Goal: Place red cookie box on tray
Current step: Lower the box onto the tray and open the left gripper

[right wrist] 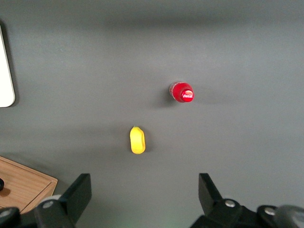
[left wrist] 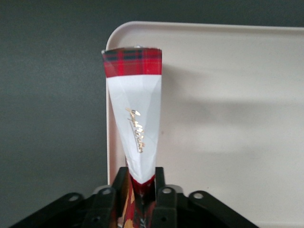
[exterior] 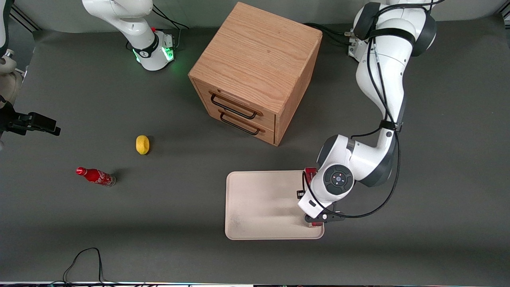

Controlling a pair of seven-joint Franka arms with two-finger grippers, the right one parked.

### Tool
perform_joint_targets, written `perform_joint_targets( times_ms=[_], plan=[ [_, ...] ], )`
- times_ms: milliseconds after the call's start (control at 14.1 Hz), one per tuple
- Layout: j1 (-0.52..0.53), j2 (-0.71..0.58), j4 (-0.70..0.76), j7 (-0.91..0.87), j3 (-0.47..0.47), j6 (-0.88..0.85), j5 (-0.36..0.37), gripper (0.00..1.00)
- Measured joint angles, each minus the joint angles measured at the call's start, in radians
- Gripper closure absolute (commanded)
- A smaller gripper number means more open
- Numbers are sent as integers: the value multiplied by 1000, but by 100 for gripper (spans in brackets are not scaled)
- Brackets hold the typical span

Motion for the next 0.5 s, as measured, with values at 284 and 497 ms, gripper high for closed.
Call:
perform_joint_targets(
  times_ms=[284, 497],
  plan=[
    [4, -16, 3, 0, 3, 7, 0, 0],
    [9, -76, 22, 0, 18, -90, 0, 0]
  ],
)
